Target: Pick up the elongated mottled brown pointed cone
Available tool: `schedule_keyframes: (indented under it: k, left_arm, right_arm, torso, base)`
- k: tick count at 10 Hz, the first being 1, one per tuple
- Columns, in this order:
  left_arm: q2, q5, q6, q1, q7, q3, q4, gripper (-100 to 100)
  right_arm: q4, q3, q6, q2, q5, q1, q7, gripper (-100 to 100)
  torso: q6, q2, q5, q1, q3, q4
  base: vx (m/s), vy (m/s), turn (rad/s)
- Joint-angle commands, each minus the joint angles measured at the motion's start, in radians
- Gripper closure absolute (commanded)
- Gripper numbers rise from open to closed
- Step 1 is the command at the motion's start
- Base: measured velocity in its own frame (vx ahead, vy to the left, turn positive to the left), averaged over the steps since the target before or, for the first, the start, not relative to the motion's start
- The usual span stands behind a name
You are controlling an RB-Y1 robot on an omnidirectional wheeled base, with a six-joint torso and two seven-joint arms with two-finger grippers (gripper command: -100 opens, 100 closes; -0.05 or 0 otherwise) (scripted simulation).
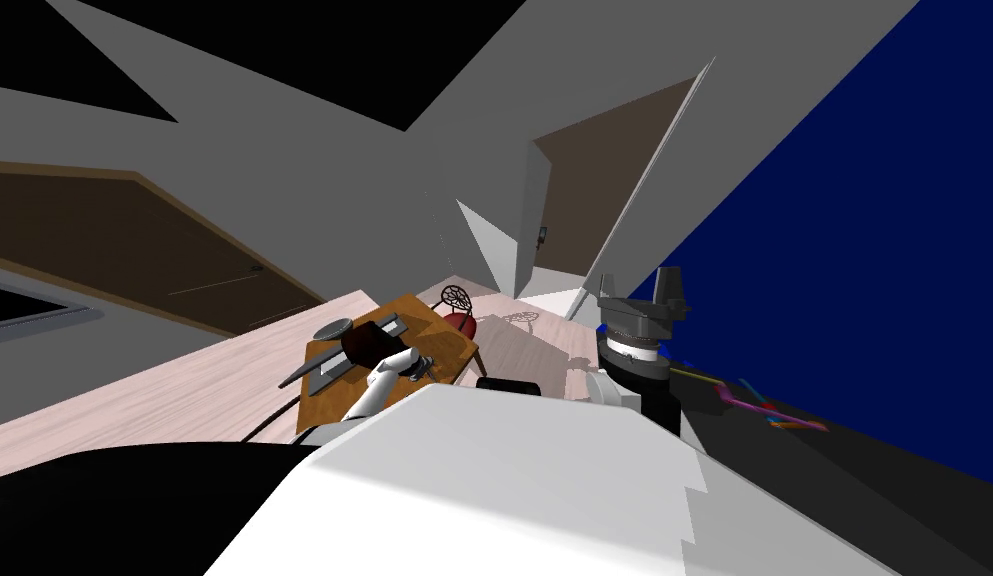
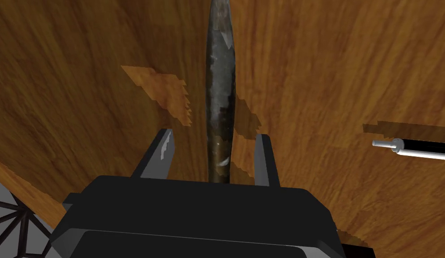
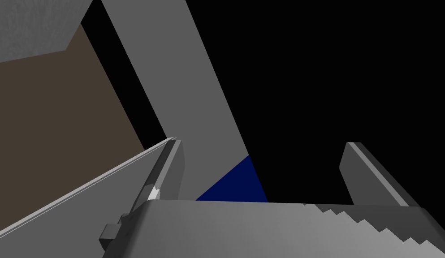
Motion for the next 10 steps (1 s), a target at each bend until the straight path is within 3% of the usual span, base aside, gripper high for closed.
schedule_keyframes:
  k: [1,4,5,6,8,9,10]
  left_arm:
    - [0.0,0.0,0.0,0.0,0.0,0.0,0.0,100]
    - [0.0,0.0,0.0,0.0,0.0,0.0,0.0,100]
    - [0.0,0.0,0.0,0.0,0.0,0.0,0.0,0]
    - [0.019,0.013,0.029,0.0,-0.016,0.013,-0.016,100]
    - [0.039,0.026,0.06,0.003,-0.03,0.027,-0.036,100]
    - [0.032,0.021,0.048,0.002,-0.024,0.022,-0.029,100]
    - [0.033,0.022,0.051,0.003,-0.026,0.023,-0.031,0]
  right_arm:
    - [0.0,0.0,0.0,0.0,0.0,0.0,0.0,0]
    - [0.0,0.0,0.0,0.0,0.0,0.0,0.0,0]
    - [0.0,0.0,0.0,0.0,0.0,0.0,0.0,0]
    - [0.0,0.0,0.0,0.0,0.0,0.0,0.0,0]
    - [0.0,0.0,0.0,0.0,0.0,0.0,0.0,0]
    - [0.0,0.0,0.0,0.0,0.0,0.0,0.0,0]
    - [0.0,0.0,0.0,0.0,0.0,0.0,0.0,0]
  torso:
    - [0.0,0.0,0.0,0.0,0.0,0.0]
    - [0.0,0.0,0.0,-0.001,0.0,0.0]
    - [0.0,0.0,0.0,-0.001,0.0,0.0]
    - [0.0,0.0,0.0,-0.001,0.0,0.0]
    - [0.0,0.0,-0.001,-0.006,0.0,0.0]
    - [0.0,0.0,-0.001,-0.007,0.0,0.0]
    - [0.0,0.0,-0.001,-0.004,0.0,0.0]
  base:
    - [0.0,0.0,0.0]
    - [0.0,0.0,0.0]
    - [0.0,0.0,0.0]
    - [0.005,-0.048,0.068]
    - [-0.001,-0.085,0.054]
    - [0.0,-0.038,0.015]
    - [-0.001,-0.008,-0.001]
